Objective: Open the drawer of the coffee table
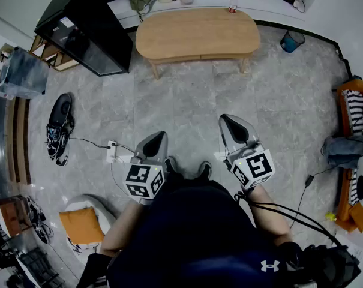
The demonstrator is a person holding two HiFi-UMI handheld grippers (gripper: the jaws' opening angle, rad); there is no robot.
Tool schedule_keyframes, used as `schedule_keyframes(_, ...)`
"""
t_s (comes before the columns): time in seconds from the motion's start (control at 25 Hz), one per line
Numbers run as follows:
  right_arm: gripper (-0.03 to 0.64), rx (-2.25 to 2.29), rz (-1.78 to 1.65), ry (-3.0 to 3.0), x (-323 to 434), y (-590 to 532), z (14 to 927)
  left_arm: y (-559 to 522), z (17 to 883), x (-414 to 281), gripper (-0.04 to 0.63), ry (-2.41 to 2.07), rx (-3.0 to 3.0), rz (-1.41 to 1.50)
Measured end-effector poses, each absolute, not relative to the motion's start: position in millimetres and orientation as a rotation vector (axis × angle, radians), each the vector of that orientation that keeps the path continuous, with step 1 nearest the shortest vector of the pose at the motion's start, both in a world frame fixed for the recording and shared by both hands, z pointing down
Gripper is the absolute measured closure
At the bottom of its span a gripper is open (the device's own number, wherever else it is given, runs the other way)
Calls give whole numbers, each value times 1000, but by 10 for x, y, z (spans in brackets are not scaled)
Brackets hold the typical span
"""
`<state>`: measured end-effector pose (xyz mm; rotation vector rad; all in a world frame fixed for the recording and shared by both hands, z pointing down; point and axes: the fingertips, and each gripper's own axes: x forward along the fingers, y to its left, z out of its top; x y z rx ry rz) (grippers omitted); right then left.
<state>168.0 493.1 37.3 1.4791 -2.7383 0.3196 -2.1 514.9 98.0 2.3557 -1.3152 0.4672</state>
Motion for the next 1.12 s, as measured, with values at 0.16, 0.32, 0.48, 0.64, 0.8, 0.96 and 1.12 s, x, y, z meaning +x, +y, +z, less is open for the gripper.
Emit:
schedule_keyframes(0.16,618,1491,325,-2732,1683,5032,304,5185,776,-102,594,-1367,2386,461)
schedule_keyframes(0.32,618,1487,327,-2714,1524,5045,321,5136,676,-394,594,-1421,2383,419)
schedule_keyframes(0.48,617,1503,302,-2729,1336,5079,205,5117,641,-724,594,-1453,2380,379)
schedule_keyframes(0.64,617,1557,282,-2679,1247,4964,119,4925,491,-979,594,-1466,2413,322)
schedule_keyframes(0.8,617,1608,275,-2625,1106,4849,100,4777,429,-1260,594,-1453,2451,278)
schedule_keyframes(0.96,617,1658,280,-2583,890,4799,80,4714,468,-1569,594,-1409,2489,250)
schedule_keyframes(1.12,617,1729,314,-2546,706,4792,105,4652,588,-1844,594,-1374,2506,251)
